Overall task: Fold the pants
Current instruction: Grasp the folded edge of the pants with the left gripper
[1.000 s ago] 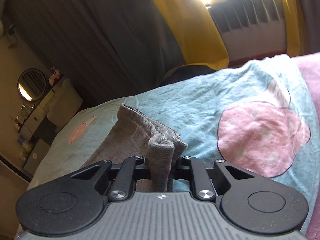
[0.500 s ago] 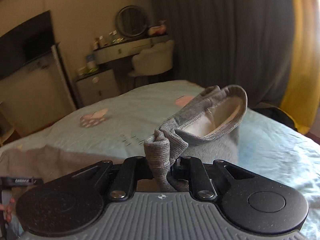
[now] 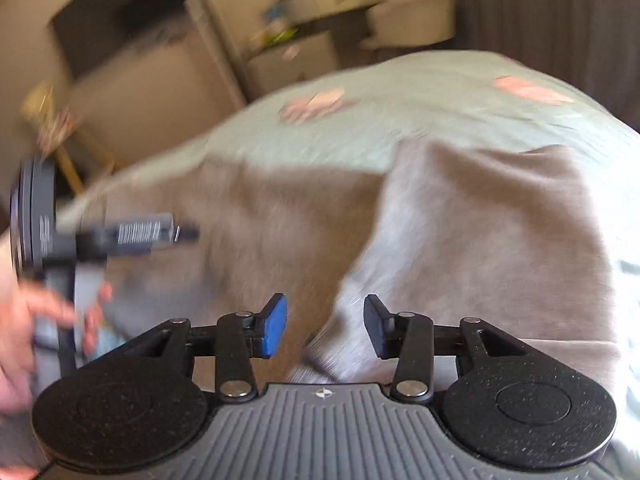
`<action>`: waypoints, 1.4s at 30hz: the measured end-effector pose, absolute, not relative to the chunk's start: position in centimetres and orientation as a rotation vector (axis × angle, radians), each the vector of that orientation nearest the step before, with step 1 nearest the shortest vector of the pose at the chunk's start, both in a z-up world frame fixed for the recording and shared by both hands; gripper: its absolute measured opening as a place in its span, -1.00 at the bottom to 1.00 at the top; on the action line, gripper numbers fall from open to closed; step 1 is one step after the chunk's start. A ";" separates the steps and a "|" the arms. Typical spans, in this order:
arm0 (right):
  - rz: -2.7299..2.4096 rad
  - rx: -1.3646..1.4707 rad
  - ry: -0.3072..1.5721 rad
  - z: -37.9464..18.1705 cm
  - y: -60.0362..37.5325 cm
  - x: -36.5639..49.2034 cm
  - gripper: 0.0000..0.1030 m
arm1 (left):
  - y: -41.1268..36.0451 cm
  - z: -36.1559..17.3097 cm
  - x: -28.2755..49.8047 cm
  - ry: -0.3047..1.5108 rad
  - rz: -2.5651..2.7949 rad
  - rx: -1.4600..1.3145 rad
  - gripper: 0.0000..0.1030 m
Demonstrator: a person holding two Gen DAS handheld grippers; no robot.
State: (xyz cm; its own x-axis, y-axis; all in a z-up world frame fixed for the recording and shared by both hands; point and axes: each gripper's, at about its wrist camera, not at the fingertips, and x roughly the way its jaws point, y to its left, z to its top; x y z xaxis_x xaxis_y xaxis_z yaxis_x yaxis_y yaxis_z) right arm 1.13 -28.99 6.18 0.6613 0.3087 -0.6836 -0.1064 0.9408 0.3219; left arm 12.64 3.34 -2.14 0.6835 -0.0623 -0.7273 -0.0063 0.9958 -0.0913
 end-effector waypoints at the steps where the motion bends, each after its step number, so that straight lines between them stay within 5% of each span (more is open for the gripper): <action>1: 0.203 0.301 0.823 6.0 -29.9 1.1 -0.17 | 3.1 -2.1 12.6 0.816 -0.039 -0.079 0.76; 5: 0.032 0.376 1.012 3.3 -32.1 2.0 -0.19 | 2.2 -1.9 12.3 0.810 -0.085 -0.035 0.76; 11: -0.032 0.340 0.977 5.0 -33.6 0.6 -0.16 | 0.2 -0.1 11.9 0.840 -0.259 -0.144 0.81; 13: -0.064 0.366 0.915 5.7 -34.7 -0.3 0.15 | -1.4 0.0 12.4 0.878 -0.331 -0.216 0.82; 16: -0.141 0.334 0.829 6.6 -36.4 -1.1 0.36 | -4.2 -0.4 13.4 0.938 -0.422 -0.272 0.82; 26: -0.232 0.449 0.813 5.5 -42.7 -1.1 0.41 | -10.7 -4.0 18.1 1.101 -0.488 -0.340 0.73; 29: -0.211 0.510 0.832 4.6 -43.5 -0.5 0.40 | -10.9 -4.6 19.0 1.134 -0.495 -0.427 0.54; 31: -0.206 0.529 0.842 4.2 -43.7 -0.2 0.40 | -11.0 -4.8 19.5 1.150 -0.524 -0.478 0.14; 42: -0.161 0.546 0.866 3.7 -43.1 0.7 0.40 | -10.2 -7.7 21.0 1.271 -0.561 -0.683 0.00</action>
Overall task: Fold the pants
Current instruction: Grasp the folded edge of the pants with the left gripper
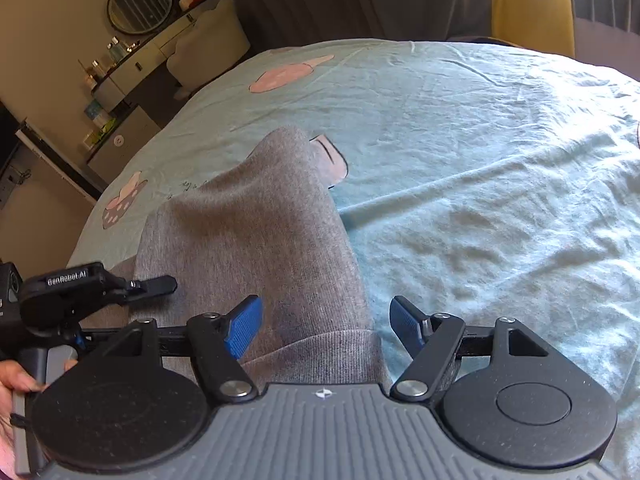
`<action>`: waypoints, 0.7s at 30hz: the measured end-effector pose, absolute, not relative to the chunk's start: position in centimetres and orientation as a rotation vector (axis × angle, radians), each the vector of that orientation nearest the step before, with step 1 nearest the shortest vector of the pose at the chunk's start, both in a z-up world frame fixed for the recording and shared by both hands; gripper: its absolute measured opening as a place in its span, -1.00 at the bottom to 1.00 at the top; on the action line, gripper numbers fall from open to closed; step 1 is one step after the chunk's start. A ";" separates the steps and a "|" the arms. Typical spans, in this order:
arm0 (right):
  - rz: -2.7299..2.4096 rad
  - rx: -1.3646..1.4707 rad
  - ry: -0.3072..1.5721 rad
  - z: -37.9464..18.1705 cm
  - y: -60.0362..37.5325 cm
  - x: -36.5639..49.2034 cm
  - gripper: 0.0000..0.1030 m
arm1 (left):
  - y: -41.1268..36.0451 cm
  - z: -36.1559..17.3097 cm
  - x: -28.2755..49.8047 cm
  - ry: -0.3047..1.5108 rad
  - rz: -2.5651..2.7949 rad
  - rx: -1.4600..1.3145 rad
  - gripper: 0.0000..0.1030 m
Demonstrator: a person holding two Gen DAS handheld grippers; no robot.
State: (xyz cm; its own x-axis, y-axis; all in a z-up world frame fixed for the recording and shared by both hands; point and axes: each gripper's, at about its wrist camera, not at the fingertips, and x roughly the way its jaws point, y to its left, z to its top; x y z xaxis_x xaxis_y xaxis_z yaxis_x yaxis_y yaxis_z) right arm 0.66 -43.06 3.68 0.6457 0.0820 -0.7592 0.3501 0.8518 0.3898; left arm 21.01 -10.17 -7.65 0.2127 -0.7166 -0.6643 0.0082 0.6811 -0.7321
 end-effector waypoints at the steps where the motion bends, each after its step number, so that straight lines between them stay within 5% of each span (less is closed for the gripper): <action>1: -0.164 0.541 0.869 3.7 -42.9 0.7 0.40 | -10.1 -7.7 21.1 1.279 -0.549 -0.702 -0.10; 3: -0.169 0.527 0.870 3.7 -42.7 0.7 0.40 | -10.1 -7.7 21.0 1.291 -0.529 -0.670 -0.48; 7: -0.170 0.512 0.843 4.2 -42.4 0.3 0.40 | -9.9 -7.1 20.5 1.279 -0.532 -0.674 -0.61; 17: -0.111 0.413 0.783 5.6 -40.9 -0.3 0.40 | -5.1 -2.0 18.7 1.192 -0.554 -0.474 -0.63; 21: -0.060 0.356 0.787 5.9 -39.7 0.1 0.29 | -2.8 -2.3 17.6 1.157 -0.506 -0.382 -0.47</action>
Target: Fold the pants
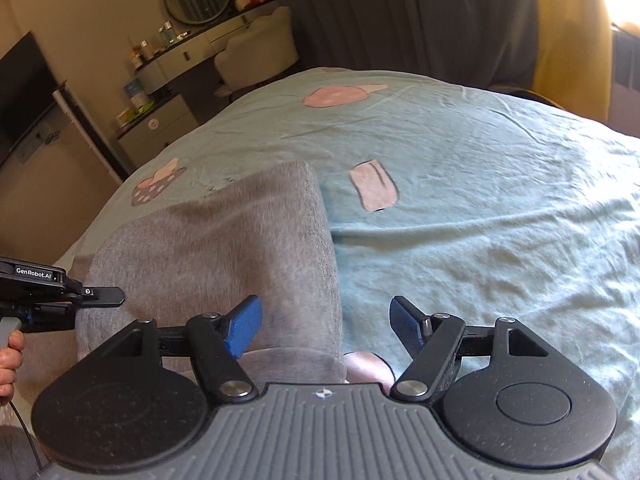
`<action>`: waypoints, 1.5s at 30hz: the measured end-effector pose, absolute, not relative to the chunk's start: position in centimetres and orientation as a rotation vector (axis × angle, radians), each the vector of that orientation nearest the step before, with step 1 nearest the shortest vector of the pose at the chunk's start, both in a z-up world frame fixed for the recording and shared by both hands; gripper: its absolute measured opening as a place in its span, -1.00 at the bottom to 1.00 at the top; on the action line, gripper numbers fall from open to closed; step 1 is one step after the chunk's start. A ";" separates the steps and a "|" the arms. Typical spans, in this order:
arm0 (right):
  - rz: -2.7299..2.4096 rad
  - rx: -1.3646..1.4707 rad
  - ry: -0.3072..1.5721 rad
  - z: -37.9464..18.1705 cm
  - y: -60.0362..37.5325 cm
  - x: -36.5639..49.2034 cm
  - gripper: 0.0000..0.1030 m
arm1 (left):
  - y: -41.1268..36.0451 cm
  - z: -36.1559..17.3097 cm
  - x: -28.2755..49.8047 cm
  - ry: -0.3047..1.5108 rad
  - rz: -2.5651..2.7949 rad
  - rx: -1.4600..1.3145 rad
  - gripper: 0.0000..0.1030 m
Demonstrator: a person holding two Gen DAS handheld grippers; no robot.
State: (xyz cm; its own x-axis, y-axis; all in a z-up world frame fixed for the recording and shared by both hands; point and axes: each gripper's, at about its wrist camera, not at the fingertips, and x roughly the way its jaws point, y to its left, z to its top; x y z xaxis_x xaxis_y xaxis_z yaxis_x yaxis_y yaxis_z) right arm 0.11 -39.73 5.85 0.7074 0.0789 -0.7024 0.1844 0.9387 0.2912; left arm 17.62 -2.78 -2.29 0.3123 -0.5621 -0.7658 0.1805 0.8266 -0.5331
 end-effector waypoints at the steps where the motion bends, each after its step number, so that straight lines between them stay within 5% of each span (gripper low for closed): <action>1: -0.043 0.342 0.787 5.9 -39.4 0.2 0.05 | -2.6 -2.6 17.2 1.158 -0.508 -0.378 -0.41; 8: 0.018 0.256 0.828 6.0 -37.1 0.9 -0.77 | -2.7 -4.7 14.4 1.121 -0.528 -0.413 -0.09; 13: 0.009 0.268 0.985 4.5 -36.7 1.6 -0.76 | -2.3 -5.0 14.7 1.136 -0.533 -0.448 -0.10; 23: 0.023 0.311 0.966 4.7 -36.8 0.9 -0.60 | -2.5 -5.6 19.6 1.134 -0.496 -0.628 -0.14; 28: 0.031 0.373 0.946 4.7 -37.3 0.6 -0.53 | -2.8 -6.5 21.6 1.170 -0.518 -0.763 -0.54; 36: 0.057 0.346 0.902 5.5 -36.7 -0.1 -0.38 | -1.9 -1.1 20.1 1.045 -0.545 -0.526 -0.59; 38: 0.074 0.338 0.897 5.6 -36.4 -0.1 -0.37 | -0.9 -0.1 19.7 0.995 -0.500 -0.447 -0.50; 42: 0.049 0.316 0.918 5.4 -36.0 0.3 -0.27 | 0.8 -1.0 17.6 1.020 -0.467 -0.423 0.09; 45: 0.048 0.324 0.919 5.4 -36.1 0.3 -0.22 | 1.3 -2.9 15.9 1.076 -0.463 -0.403 0.17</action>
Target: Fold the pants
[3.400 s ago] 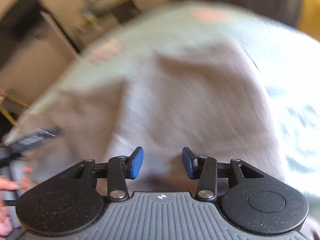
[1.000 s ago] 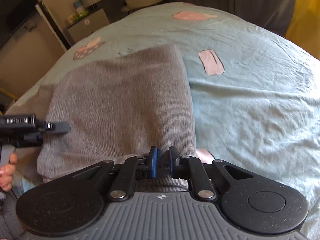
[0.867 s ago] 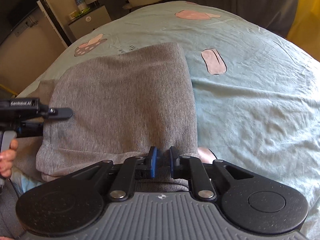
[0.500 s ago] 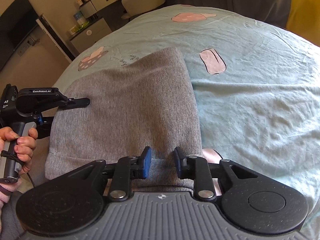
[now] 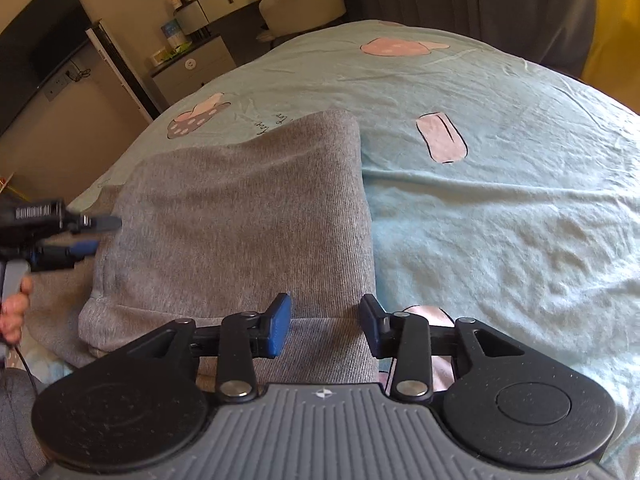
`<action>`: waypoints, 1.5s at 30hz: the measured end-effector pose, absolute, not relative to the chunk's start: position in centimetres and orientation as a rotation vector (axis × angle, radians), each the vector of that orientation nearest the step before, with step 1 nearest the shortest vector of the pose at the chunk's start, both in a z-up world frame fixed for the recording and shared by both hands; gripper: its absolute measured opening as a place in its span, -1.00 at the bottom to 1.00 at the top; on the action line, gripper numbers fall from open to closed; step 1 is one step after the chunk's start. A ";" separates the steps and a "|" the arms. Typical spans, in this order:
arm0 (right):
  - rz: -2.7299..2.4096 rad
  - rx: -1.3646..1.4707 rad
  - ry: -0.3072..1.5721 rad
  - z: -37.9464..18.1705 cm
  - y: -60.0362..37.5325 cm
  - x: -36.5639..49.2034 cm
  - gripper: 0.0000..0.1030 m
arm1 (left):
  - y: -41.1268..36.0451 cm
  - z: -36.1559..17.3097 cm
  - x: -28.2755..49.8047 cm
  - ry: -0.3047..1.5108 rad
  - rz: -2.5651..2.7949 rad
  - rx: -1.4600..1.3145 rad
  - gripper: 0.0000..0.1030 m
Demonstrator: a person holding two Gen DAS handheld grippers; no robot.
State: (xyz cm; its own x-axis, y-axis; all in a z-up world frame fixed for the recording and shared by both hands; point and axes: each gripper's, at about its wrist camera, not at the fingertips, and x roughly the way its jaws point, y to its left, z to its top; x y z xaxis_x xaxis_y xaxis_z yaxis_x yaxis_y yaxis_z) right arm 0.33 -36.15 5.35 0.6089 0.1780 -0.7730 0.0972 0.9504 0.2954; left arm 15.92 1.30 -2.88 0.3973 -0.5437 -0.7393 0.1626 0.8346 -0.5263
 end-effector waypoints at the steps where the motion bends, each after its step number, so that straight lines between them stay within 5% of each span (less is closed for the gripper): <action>1: 0.041 0.327 0.923 5.3 -36.2 0.4 -0.18 | 2.0 -3.6 15.7 1.106 -0.466 -0.418 0.17; 6: 0.021 0.319 0.940 5.1 -36.1 0.6 -0.14 | 1.8 -4.9 14.5 1.142 -0.449 -0.437 0.07; 13: -0.010 0.263 0.925 5.6 -35.1 0.2 -0.12 | 0.6 -4.2 13.4 1.111 -0.414 -0.329 -0.57; 19: -0.038 0.266 0.859 6.5 -34.5 0.0 -0.11 | 0.1 -2.7 12.2 1.062 -0.412 -0.243 -0.71; 27: -0.070 0.255 0.791 6.6 -33.7 1.0 -0.41 | -0.2 -1.7 11.0 1.029 -0.420 -0.169 -0.72; 32: -0.078 0.222 0.812 5.8 -33.3 3.3 -0.42 | -0.3 -2.0 11.4 1.035 -0.420 -0.169 -0.70; 45: -0.148 0.136 0.812 2.7 -32.9 12.4 -0.42 | -0.1 -1.2 16.9 0.959 -0.427 -0.229 -0.06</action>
